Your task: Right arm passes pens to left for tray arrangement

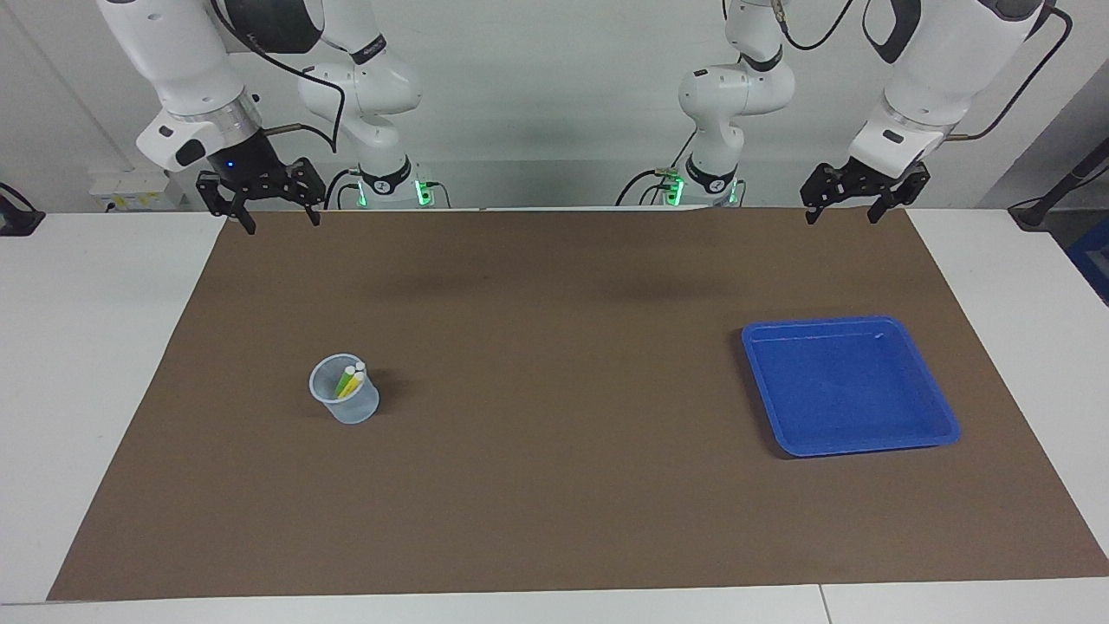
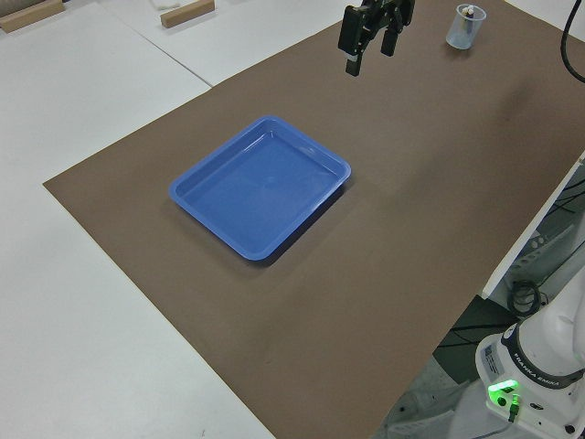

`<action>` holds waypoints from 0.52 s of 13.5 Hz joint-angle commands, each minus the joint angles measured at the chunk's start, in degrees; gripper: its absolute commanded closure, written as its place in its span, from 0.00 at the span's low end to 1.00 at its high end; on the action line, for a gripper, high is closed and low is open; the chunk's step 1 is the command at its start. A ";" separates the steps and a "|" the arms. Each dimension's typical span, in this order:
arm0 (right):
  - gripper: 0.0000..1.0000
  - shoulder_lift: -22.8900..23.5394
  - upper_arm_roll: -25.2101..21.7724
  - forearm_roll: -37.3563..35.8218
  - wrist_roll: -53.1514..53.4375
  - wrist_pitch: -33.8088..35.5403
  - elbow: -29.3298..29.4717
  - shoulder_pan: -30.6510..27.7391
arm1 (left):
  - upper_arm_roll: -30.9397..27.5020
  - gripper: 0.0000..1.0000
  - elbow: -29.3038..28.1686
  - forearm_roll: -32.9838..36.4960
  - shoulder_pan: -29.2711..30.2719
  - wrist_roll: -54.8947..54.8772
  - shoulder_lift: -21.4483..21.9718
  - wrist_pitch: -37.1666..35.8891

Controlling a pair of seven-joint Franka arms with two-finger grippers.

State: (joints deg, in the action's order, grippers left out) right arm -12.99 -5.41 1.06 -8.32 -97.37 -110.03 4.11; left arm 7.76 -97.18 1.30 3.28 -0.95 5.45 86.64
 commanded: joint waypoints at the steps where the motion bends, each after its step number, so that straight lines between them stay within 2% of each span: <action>1: 0.00 -0.45 0.22 -0.01 1.45 1.04 -0.09 -0.42 | -0.29 0.00 -0.91 0.54 -0.38 0.69 1.15 -0.51; 7: 0.00 -0.63 0.22 -0.01 3.31 1.22 0.17 -0.41 | -0.29 0.00 -0.91 0.54 -0.38 0.69 1.15 -0.51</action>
State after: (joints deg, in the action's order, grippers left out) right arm -13.01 -5.13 1.08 -5.81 -97.20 -109.99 4.28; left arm 7.76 -97.18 1.30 3.28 -0.95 5.45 86.64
